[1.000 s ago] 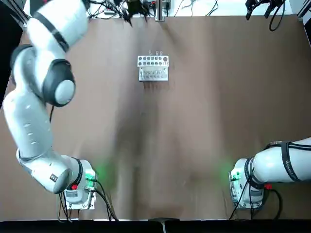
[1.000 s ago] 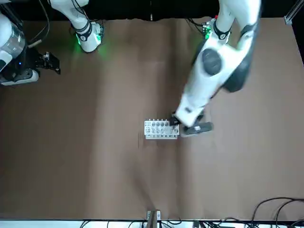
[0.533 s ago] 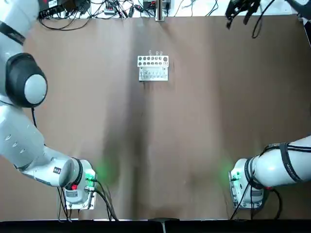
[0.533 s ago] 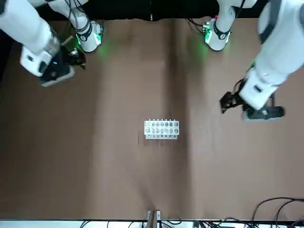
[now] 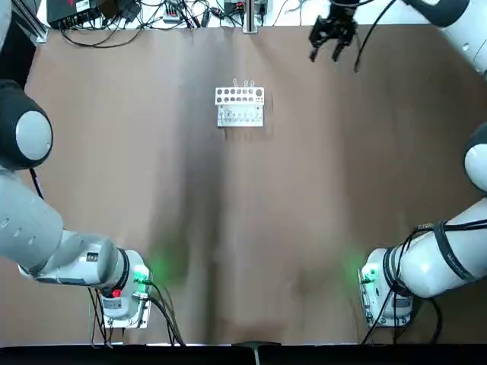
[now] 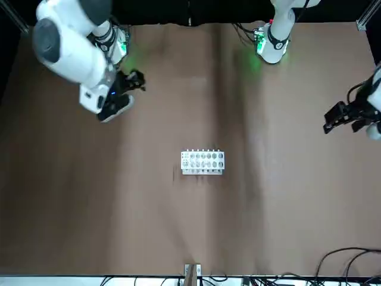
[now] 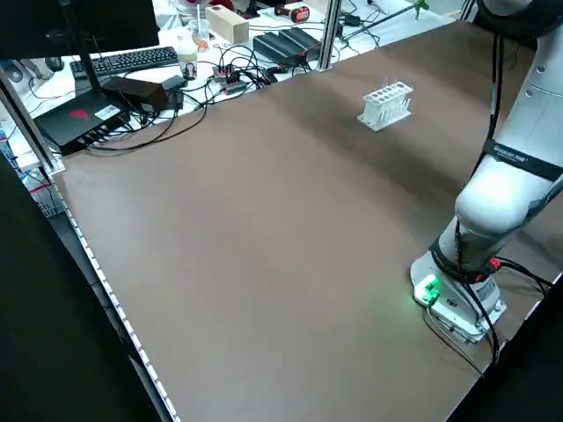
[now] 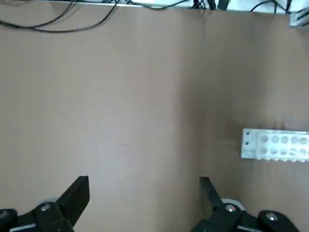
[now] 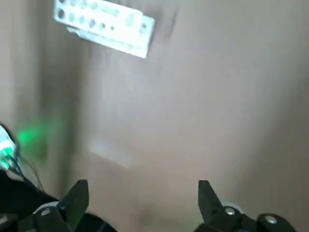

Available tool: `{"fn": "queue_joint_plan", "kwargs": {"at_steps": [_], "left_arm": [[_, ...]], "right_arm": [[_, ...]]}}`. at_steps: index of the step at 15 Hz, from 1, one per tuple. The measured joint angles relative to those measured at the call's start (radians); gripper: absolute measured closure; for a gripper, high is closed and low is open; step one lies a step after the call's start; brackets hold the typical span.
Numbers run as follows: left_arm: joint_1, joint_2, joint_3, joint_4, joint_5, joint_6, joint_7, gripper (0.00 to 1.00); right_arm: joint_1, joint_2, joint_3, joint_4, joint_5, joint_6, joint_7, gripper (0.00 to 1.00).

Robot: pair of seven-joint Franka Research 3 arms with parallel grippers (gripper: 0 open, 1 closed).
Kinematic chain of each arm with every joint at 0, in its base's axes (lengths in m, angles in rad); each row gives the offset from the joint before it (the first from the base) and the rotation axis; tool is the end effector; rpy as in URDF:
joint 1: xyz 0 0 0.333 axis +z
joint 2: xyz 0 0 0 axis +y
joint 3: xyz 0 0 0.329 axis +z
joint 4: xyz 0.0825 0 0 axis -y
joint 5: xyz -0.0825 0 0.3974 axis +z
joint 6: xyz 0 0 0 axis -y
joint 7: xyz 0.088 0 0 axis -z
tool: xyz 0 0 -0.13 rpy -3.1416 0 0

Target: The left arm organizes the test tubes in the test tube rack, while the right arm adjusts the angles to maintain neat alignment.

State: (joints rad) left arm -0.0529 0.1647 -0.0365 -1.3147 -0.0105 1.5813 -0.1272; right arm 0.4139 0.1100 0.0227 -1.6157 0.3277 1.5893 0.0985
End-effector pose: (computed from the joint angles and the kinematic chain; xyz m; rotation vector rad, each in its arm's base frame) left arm 0.6218 -0.0549 0.6422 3.1098 0.0594 0.1551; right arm 0.5211 0.2881 0.5373 -2.8093 -0.4382 0.3124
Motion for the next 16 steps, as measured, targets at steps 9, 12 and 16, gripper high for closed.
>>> {"fn": "queue_joint_plan", "kwargs": {"at_steps": [9, 12, 16], "left_arm": [[0.085, -0.15, 0.0, -0.141, -0.008, -0.079, 0.056, 0.0], [0.08, -0.157, -0.002, -0.15, -0.009, -0.079, 0.051, 0.0], [0.081, -0.157, -0.002, -0.152, -0.009, -0.079, 0.052, 0.0]], "right_arm": [[0.272, 0.199, -0.001, 0.156, -0.066, 0.205, 0.443, 0.0], [0.345, 0.313, -0.001, 0.233, -0.155, 0.317, 0.547, 0.0], [0.357, 0.384, -0.002, 0.254, -0.157, 0.499, 0.558, 0.0]]}}
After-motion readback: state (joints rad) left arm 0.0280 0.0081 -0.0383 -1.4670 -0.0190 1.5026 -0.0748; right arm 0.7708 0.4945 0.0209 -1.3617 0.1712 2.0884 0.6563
